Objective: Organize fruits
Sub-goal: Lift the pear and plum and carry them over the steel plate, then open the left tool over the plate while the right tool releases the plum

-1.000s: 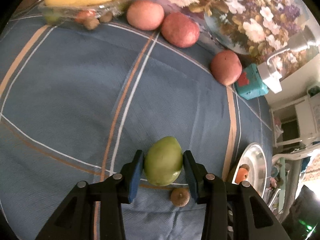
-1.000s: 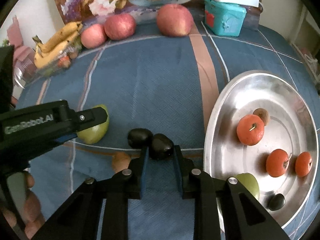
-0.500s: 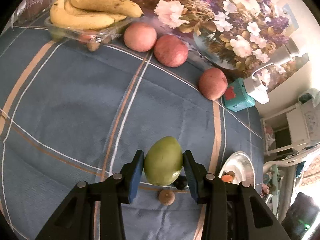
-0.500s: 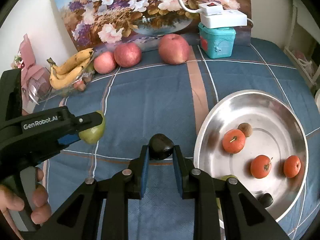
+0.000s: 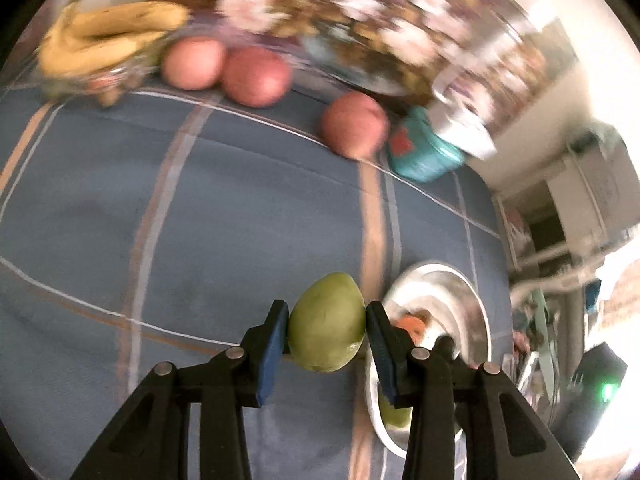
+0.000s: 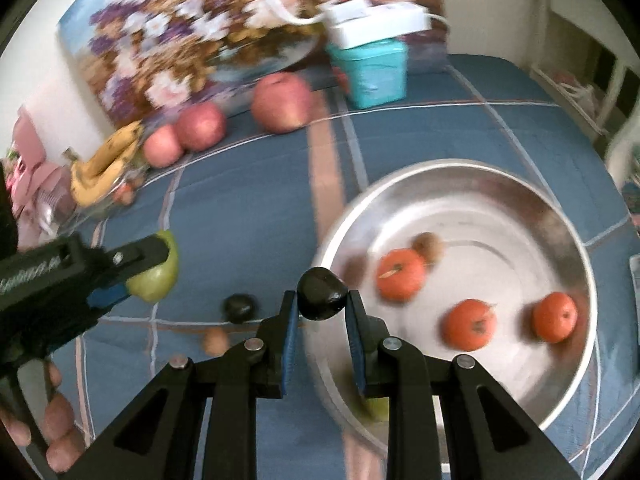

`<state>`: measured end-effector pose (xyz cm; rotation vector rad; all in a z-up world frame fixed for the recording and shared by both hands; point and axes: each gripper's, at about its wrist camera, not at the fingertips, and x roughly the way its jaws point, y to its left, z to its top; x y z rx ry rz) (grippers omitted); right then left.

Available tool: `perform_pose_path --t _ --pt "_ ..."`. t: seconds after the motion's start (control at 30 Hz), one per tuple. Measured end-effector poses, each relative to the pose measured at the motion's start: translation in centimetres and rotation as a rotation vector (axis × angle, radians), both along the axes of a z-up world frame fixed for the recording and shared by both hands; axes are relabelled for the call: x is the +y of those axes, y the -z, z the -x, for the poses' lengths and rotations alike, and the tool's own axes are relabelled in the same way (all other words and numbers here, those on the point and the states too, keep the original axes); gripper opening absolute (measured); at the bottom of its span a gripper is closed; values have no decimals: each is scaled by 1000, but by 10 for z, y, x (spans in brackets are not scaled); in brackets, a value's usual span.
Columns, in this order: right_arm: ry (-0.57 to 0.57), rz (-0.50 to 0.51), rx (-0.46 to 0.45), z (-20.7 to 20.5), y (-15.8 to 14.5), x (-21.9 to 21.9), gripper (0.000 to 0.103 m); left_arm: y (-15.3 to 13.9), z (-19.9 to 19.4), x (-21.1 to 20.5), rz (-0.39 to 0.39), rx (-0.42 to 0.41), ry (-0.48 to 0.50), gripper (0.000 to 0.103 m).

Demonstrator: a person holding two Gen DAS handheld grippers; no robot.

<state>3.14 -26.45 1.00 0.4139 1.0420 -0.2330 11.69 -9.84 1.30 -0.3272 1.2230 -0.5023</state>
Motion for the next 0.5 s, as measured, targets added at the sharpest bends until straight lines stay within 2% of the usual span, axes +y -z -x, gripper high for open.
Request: perform_pose_path --t 0.17,0.23,0.33,0.5 --pt "184 92 9 25 -4 -46 25 -1 19 -43 -11 -18 128 43" --pt "235 88 9 34 -2 -60 25 1 26 -56 -11 -17 167 43" --pt "279 71 18 41 5 -73 25 3 33 -70 -25 -27 205 43" --pt "289 62 45 40 15 -78 25 7 34 -78 -21 -22 227 44"
